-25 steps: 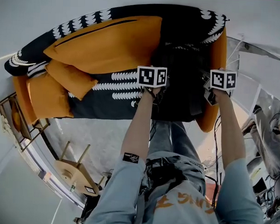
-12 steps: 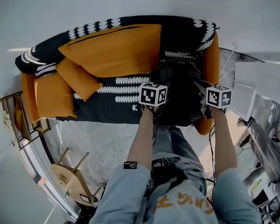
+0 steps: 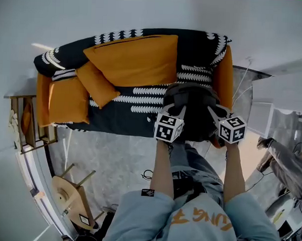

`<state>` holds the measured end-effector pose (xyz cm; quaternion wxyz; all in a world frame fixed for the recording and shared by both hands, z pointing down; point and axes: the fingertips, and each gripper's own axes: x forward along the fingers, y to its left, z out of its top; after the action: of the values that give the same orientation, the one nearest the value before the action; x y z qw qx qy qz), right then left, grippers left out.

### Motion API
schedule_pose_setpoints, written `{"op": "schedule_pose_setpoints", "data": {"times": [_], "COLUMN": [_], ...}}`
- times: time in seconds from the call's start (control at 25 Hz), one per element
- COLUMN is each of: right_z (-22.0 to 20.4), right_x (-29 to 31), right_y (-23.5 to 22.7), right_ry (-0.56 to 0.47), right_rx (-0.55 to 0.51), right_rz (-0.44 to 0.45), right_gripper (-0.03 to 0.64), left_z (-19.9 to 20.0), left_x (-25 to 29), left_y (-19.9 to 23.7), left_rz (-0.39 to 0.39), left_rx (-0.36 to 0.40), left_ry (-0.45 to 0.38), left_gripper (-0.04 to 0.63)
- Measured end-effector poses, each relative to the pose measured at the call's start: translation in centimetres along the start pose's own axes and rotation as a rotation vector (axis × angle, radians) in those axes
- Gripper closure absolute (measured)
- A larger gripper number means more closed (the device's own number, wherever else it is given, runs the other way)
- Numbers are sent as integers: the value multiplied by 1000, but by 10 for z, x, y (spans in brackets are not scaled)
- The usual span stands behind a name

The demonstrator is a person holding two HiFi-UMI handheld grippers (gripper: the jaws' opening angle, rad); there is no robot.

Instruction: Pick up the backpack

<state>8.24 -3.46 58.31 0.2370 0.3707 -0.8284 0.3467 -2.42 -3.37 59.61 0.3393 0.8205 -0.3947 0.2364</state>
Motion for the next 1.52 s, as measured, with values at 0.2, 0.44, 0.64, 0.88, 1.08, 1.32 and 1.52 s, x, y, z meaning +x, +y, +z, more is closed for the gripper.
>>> {"op": "schedule_pose_setpoints", "data": {"times": [0.2,0.44,0.64,0.88,1.08,1.32,1.52], "right_z": [-13,-15,5,64,133,191,223], "right_x": [-46,-80,-110,-159,-204,-234,-245], "right_y": [37,69,91,120,156,184,208], "right_ry": [-57,-103,-160,-317,-490,-618,-686], "right_rx": [12,30,-35,-161,-296,-399,-439], "right_rz": [38,110,157,183,198,226,274], "right_gripper": [569,568,568,568,568,568,568], "left_z": [-6,-3,11,66,131,183,206], "left_x": [-50,-97,-134,-188,-243,-285,-318], "left_y": [-39,-64,-82,-109,-129,-138,-135], "left_rz": [16,62,77,81,122,131,97], "left_rx": [5,-48,-37,18,156,231,233], "left_ry": [-56,-143,-225,-381,-511,-615,-711], "left_gripper": [549,549,549,549,549,548,549]}}
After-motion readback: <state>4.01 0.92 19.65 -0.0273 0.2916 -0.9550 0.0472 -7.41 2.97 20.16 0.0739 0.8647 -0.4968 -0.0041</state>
